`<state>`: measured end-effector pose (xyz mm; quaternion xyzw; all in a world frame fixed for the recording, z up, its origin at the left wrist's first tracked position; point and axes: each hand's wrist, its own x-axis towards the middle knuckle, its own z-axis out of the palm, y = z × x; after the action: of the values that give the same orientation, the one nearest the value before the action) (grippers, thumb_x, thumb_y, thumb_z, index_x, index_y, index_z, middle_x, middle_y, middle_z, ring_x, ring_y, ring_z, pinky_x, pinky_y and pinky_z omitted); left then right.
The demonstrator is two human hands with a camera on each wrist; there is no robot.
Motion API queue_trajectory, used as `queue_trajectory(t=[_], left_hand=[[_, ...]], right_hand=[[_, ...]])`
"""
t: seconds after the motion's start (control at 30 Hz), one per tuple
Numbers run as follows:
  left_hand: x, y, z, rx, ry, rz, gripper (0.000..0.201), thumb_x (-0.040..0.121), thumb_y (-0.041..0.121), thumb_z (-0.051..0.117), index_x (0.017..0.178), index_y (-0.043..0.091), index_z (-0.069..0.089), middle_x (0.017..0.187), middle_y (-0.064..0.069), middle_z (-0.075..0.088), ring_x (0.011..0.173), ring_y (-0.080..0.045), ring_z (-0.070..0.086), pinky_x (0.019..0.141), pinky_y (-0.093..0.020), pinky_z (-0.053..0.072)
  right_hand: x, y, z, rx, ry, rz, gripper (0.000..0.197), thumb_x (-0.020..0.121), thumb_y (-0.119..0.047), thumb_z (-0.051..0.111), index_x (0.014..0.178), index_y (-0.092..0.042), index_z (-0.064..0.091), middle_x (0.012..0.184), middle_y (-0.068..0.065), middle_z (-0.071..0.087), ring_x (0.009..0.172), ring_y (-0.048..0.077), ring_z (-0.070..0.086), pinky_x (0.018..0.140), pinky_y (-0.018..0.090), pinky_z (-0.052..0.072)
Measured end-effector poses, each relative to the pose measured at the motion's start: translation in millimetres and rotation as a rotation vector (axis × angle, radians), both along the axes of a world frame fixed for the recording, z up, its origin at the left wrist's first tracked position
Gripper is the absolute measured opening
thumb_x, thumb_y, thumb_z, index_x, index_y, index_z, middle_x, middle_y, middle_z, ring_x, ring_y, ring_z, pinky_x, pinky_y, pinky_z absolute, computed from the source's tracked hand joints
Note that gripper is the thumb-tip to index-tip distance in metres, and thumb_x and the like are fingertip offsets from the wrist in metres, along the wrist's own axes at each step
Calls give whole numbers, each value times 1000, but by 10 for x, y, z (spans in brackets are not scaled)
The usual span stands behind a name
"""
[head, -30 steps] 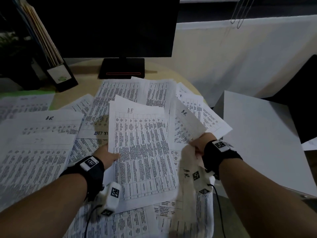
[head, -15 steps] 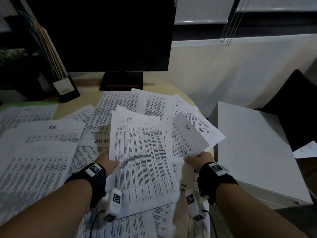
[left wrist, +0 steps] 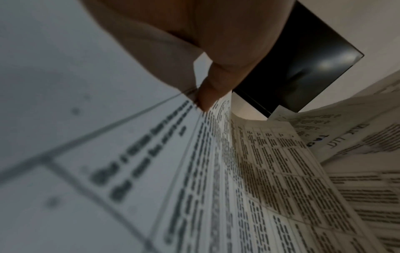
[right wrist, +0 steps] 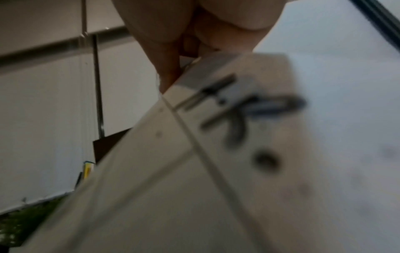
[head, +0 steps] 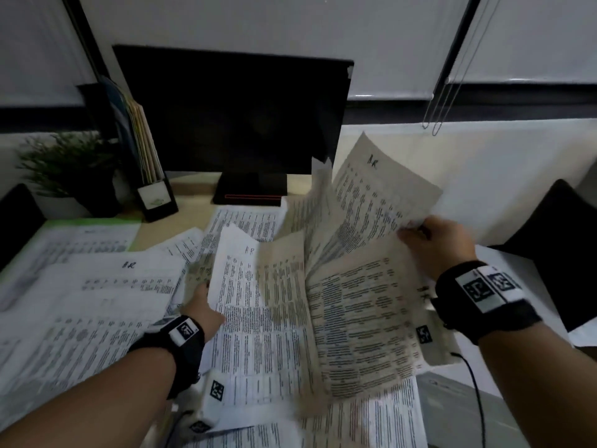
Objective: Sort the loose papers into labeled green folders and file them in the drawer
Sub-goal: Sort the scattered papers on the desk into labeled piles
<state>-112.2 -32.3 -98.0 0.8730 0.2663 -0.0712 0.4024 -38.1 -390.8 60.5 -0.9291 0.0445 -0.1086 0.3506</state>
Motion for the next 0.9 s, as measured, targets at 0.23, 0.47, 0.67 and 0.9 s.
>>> queue_trajectory(t=[0.23,0.47,0.67,0.9], left_hand=[[122,202,202,83,-132,-82,106,79,-14,54,149,45,0,152,-7,31,132,-34,41,104,-43,42],[262,296,150,-16,-159,-160,110,71,-17,49,141,58,12,151,2,32,124,-28,48,88,-43,54],[345,122,137,46,-197,-164,104,69,-16,56,140,52,22,148,2,35,135,-27,37,104,-49,42],[354,-207,36,8,-88,-204,112,75,-18,49,144,54,-1,156,0,25,140,-26,31,108,-45,39]], right_hand=[[6,196,247,-165,10,151,12,85,-18,68,92,-9,70,82,9,64,81,22,59,68,22,34],[43,-223,-320,-174,302,-90,24,87,-25,64,101,-6,69,100,19,67,95,35,61,76,30,42],[-122,-536,-712,-45,545,-178,25,90,-23,57,106,-6,67,109,17,67,94,32,62,80,33,49],[-420,-484,-1037,224,676,-194,24,78,-1,69,101,-9,63,109,19,63,98,33,62,93,39,49]])
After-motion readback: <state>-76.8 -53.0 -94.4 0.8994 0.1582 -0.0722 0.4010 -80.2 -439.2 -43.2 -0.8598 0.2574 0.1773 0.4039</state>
